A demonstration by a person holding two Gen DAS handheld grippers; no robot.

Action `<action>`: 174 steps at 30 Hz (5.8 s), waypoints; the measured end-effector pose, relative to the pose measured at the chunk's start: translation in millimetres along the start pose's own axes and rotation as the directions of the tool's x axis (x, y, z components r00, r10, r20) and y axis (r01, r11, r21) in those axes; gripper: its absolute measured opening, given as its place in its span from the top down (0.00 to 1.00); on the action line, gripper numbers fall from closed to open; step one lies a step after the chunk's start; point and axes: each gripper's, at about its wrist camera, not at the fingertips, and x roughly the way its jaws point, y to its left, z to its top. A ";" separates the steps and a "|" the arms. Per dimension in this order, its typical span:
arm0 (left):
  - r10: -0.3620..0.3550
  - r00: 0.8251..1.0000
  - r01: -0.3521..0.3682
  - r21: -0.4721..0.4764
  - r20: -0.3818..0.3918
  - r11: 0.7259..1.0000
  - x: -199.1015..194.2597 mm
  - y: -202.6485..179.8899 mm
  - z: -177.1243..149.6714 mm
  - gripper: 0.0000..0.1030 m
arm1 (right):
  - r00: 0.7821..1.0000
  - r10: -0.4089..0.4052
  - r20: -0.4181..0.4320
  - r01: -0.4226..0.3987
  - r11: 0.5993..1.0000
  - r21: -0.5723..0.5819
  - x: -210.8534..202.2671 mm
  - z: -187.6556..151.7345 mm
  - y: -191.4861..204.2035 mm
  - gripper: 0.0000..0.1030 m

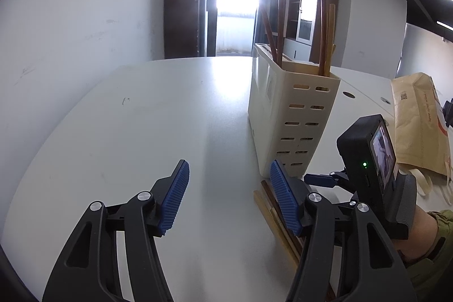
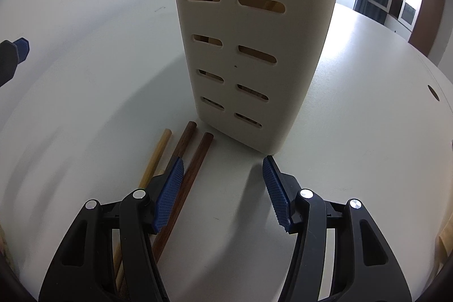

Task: Organize utensils
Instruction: 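Lower the right tool to the pile beside the holder, then close the right tool on a brown chopstick while the left tool closes on a light chopstick, then lift both chopsticks with both tools up over the cream holder, then lower both chopsticks into the holder with both tools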

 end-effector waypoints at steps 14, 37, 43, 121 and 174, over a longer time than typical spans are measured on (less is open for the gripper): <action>-0.011 0.982 0.016 0.026 -0.191 1.000 52.6 -14.0 -21.3 0.42 | 0.999 0.040 -0.012 -0.040 0.999 0.014 -7.3 -2.4 -16.3 0.83; -0.001 0.937 0.015 0.038 -0.351 0.999 113.6 -25.4 -33.2 0.59 | 0.995 0.089 -0.034 -0.089 0.996 0.018 -2.7 9.2 -38.1 0.92; 0.003 0.932 0.034 0.095 -0.363 0.995 113.7 -43.2 -33.5 0.75 | 0.994 0.100 -0.037 -0.099 0.995 0.024 3.3 13.7 -41.5 0.92; -0.094 0.945 0.065 0.105 0.312 0.992 -103.2 -70.8 108.4 0.94 | 0.728 0.058 0.684 -0.031 0.998 -0.051 -253.6 69.8 -53.1 0.93; -0.119 0.887 0.130 0.006 0.446 0.992 -36.7 -66.9 146.2 0.94 | 0.642 -0.013 0.767 -0.037 0.998 0.048 -205.7 102.1 -69.7 0.93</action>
